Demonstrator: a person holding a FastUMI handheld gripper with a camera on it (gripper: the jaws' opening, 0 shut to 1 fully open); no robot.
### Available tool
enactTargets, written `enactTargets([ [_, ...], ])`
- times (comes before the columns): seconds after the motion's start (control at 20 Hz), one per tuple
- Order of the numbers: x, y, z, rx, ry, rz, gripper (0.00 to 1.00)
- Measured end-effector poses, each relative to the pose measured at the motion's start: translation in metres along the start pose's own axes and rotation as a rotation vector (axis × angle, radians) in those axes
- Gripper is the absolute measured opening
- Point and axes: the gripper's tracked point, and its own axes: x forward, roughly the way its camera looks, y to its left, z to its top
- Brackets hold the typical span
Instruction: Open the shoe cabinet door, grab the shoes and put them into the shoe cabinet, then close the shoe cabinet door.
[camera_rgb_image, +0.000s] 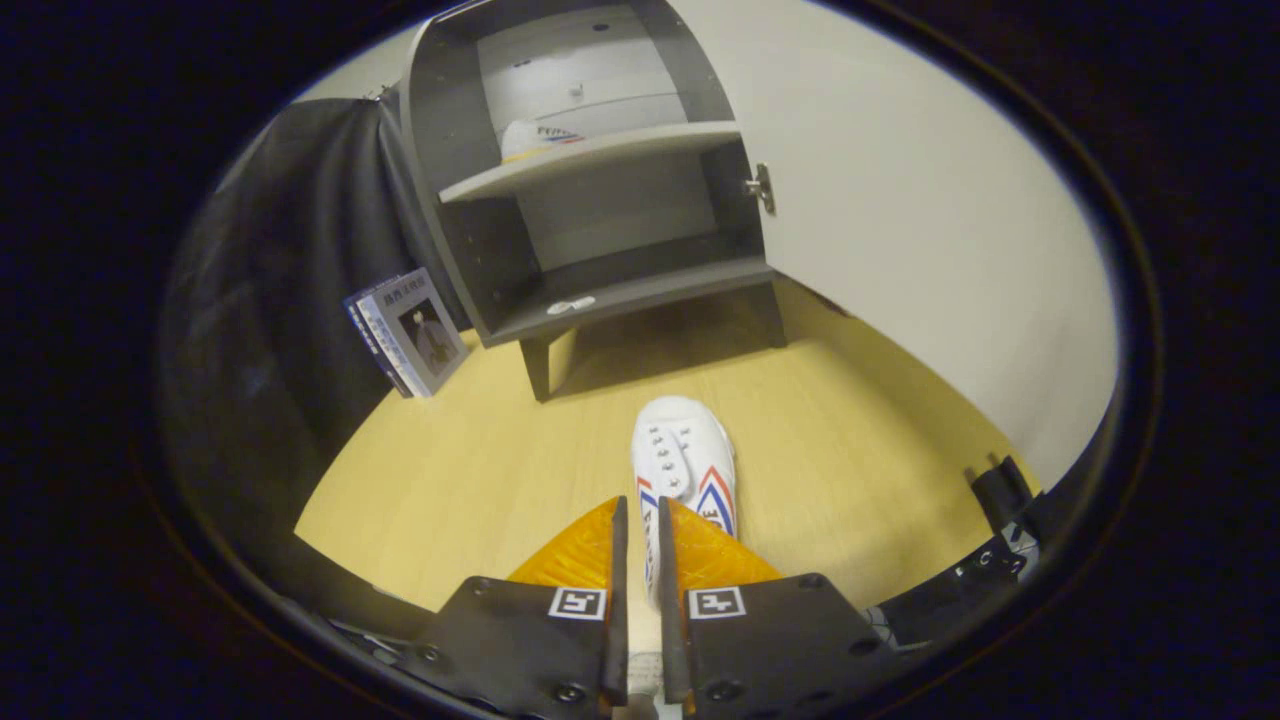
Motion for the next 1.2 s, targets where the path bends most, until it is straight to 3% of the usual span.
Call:
enactTargets([
  [0.4, 0.039, -0.005, -0.033, 0.015, 0.081, -0.017, 0.15],
  [1.15, 0.078, 0.003, -0.022, -0.024, -0.035, -0.031, 0.19],
  [1.2, 0.079, 0.006, -0.023, -0.034, -0.018, -0.034, 0.12],
])
